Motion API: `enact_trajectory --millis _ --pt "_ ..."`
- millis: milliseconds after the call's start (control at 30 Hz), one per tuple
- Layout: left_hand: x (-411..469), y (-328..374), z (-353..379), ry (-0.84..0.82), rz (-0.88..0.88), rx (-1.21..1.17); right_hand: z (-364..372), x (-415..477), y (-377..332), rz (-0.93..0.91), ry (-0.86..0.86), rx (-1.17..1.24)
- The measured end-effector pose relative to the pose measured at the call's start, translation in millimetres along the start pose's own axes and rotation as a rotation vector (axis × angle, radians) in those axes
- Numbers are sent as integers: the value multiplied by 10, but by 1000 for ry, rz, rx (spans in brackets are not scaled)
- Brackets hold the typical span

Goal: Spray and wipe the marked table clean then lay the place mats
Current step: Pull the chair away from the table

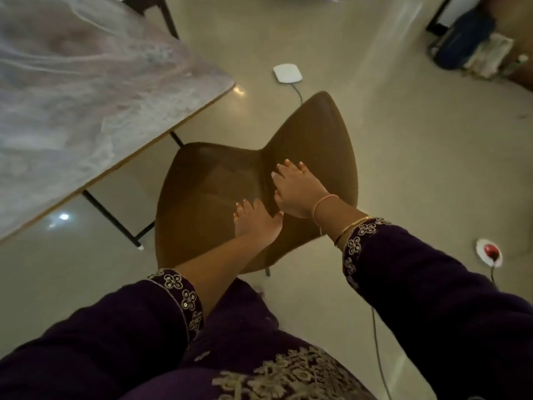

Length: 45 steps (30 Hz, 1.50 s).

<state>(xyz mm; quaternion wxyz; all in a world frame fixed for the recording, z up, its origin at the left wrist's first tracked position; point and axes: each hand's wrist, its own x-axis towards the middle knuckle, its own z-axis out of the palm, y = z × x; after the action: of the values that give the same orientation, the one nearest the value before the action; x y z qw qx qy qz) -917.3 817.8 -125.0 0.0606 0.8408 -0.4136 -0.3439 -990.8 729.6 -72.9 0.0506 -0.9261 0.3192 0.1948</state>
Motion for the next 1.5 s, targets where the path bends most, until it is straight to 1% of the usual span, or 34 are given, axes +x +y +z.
enact_trajectory --millis 167,200,300,367,500,667,767,833,933,1000,1067,1133,1200,1233,1300,1367,1433,1500 --pt "305 89 -199 67 -102 -64 -198 416 188 -36 -104 -71" --pt "350 104 -238 60 -117 -73 -225 480 224 -33 -123 -89" --pt "404 149 -287 32 -202 -111 -302 684 366 32 -177 -137" --pt "393 157 -265 49 -238 -148 -335 780 454 53 -241 -182" --pt "390 172 -236 200 -302 -175 -402 1044 656 -10 -255 -270" --pt "385 434 -189 267 -492 -322 -471 1274 859 -149 -238 -374" --pt "389 676 -28 222 -602 -502 -505 1366 1066 -159 -251 -440" --pt "345 860 125 179 -647 -639 -522 1404 1248 -160 -285 -461" --pt "219 1052 357 159 -724 -795 -488 1411 1502 -180 -331 -479" --pt "132 1169 528 173 -804 -966 -482 1359 1616 -238 -277 -533" --pt "76 1263 667 247 -898 -1152 -497 1325 1691 -292 -175 -542" --pt "29 1355 750 351 -1007 -1373 -531 1310 1770 -296 -97 -559" --pt "-14 1479 778 376 -1097 -1632 -542 1356 1883 -257 -57 -572" --pt "-35 1555 785 364 -1116 -1749 -536 1379 1934 -242 -53 -559" --pt "-30 1658 781 360 -1102 -1938 -508 1414 1969 -248 -49 -539" --pt "18 1759 820 439 -1088 -2020 -436 1373 2035 -251 -62 -511" --pt "37 1768 771 524 -1048 -2081 -386 1354 2014 -255 -22 -476" --pt "22 1835 725 590 -1050 -2119 -340 1333 2084 -265 -1 -455"
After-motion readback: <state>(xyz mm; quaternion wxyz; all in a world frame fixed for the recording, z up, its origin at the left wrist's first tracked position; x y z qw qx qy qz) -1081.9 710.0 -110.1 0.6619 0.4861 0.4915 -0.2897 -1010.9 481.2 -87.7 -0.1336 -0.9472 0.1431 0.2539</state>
